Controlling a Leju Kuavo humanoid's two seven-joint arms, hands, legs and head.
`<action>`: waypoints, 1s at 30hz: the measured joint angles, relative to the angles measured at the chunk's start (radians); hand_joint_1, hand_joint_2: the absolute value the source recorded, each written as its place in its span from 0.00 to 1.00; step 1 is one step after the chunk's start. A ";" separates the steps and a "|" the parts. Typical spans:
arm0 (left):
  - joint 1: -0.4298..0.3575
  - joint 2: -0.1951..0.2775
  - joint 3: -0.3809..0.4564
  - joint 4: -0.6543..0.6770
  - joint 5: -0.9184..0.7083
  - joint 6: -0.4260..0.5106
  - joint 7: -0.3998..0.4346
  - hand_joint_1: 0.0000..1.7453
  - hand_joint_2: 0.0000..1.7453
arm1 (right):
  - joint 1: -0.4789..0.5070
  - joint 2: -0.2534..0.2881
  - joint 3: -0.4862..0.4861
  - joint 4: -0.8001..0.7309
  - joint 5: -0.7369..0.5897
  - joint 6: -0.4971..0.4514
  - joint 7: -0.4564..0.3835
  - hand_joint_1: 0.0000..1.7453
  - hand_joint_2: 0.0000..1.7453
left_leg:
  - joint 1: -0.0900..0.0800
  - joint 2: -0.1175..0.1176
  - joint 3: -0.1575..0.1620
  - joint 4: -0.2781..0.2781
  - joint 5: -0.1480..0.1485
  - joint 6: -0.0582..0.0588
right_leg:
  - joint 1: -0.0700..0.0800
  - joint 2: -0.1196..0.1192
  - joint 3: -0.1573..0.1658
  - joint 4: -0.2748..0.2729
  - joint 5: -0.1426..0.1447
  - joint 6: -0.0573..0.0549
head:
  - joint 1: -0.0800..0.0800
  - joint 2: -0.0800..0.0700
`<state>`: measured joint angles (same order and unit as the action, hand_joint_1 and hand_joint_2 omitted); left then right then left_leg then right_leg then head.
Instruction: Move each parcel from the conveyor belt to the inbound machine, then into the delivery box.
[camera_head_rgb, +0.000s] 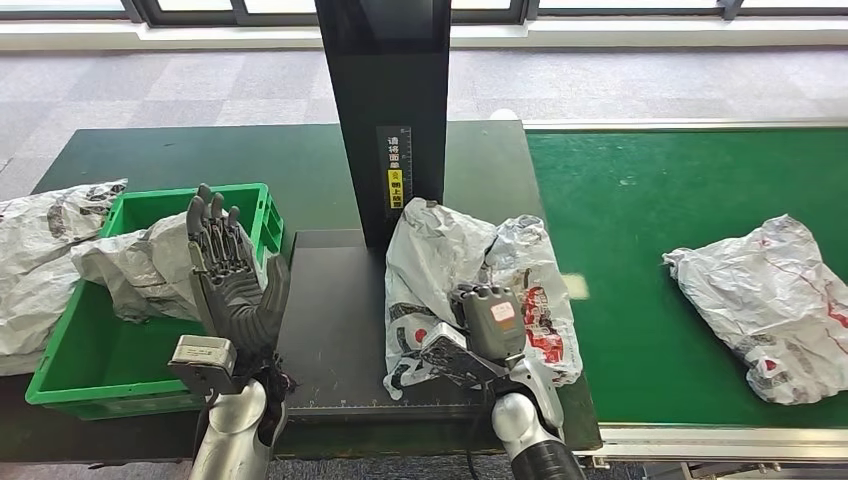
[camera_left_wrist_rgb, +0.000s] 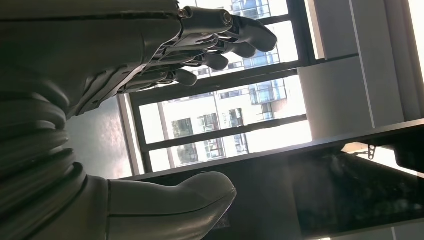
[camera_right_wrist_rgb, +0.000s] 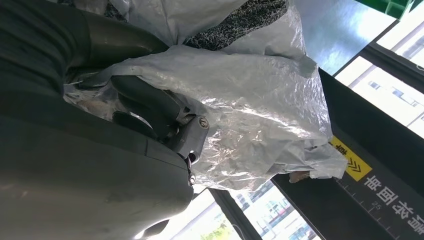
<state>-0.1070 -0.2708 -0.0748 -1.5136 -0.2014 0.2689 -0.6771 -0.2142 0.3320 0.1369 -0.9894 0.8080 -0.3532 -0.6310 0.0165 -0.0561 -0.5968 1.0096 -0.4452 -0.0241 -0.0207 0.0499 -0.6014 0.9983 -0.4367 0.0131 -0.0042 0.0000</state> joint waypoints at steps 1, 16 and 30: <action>0.000 0.000 0.000 0.000 0.000 0.000 0.000 0.00 1.00 | -0.001 0.000 0.000 0.003 0.000 0.000 0.000 0.67 1.00 | 0.000 0.000 0.000 0.000 0.000 0.000 | 0.000 0.000 0.000 0.000 0.000 0.000 | 0.000 0.000; 0.001 0.000 0.000 0.002 -0.001 0.000 0.000 0.00 1.00 | -0.026 0.006 0.001 0.048 -0.004 -0.014 0.001 0.00 1.00 | 0.000 0.000 0.000 0.000 0.000 0.000 | 0.000 0.000 0.000 0.000 0.000 0.000 | 0.000 0.000; 0.006 0.000 0.000 0.000 -0.008 0.002 0.000 0.00 1.00 | -0.028 0.006 0.001 0.050 -0.083 -0.021 -0.052 0.00 1.00 | 0.000 0.000 0.000 0.000 0.000 0.000 | 0.000 0.000 0.000 0.000 0.000 0.000 | 0.000 0.000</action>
<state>-0.1009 -0.2708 -0.0748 -1.5141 -0.2093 0.2708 -0.6771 -0.2420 0.3384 0.1375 -0.9393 0.7247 -0.3743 -0.6834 0.0165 -0.0561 -0.5966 1.0096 -0.4450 -0.0243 -0.0207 0.0499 -0.6015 0.9984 -0.4367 0.0131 -0.0042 0.0000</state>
